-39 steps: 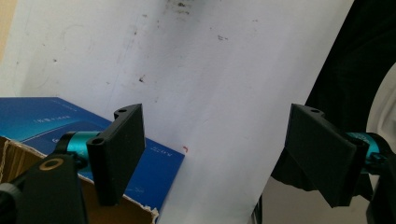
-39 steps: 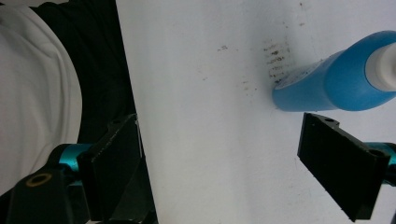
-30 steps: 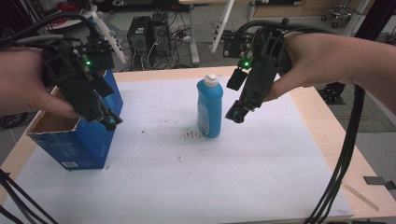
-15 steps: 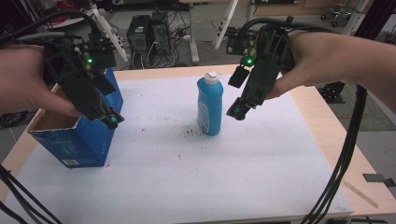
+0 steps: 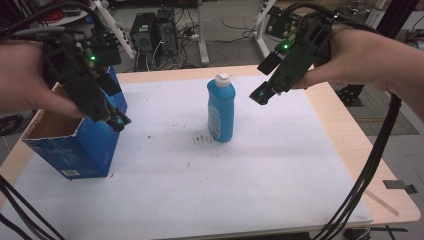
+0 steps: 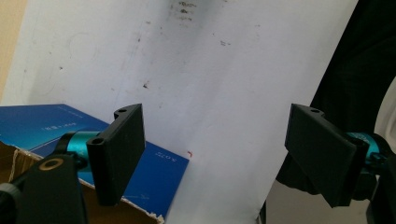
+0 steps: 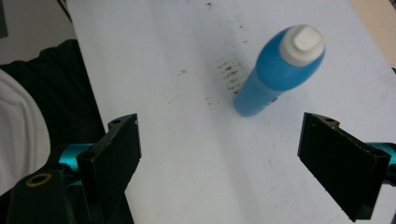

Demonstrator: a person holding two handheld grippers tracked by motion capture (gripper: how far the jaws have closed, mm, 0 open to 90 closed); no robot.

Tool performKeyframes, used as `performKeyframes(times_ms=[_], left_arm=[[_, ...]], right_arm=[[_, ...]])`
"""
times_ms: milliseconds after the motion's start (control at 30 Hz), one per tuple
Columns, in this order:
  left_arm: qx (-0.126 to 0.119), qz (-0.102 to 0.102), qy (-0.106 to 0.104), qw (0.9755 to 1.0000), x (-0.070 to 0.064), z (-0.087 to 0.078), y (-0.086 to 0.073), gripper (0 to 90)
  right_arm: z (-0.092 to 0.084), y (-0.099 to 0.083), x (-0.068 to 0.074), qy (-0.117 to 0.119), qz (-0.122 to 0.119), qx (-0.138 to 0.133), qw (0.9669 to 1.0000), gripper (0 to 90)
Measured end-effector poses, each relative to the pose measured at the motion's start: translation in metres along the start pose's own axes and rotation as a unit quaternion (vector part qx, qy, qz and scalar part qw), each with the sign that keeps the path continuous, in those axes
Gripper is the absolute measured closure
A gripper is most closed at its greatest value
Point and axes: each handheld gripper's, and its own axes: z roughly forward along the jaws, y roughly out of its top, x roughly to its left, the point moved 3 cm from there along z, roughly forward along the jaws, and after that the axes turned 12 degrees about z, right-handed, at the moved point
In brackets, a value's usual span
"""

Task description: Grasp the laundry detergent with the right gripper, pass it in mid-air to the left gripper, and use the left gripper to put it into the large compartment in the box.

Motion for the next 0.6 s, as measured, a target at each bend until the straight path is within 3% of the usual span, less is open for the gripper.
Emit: performKeyframes(times_ms=[233,467,600], left_arm=[[0.001,0.004,-0.001,1.0000,0.000,0.001,0.002,20.4],[0.001,0.004,-0.002,1.0000,-0.001,0.001,0.002,20.4],[-0.002,0.001,-0.001,1.0000,-0.001,0.001,0.002,20.4]], right_arm=[[0.011,-0.009,-0.018,-0.016,0.046,-0.023,0.9986,12.8],[0.026,-0.013,-0.031,-0.034,0.071,-0.034,0.9963,12.8],[0.036,-0.012,-0.034,-0.033,0.079,-0.039,0.9956,12.8]])
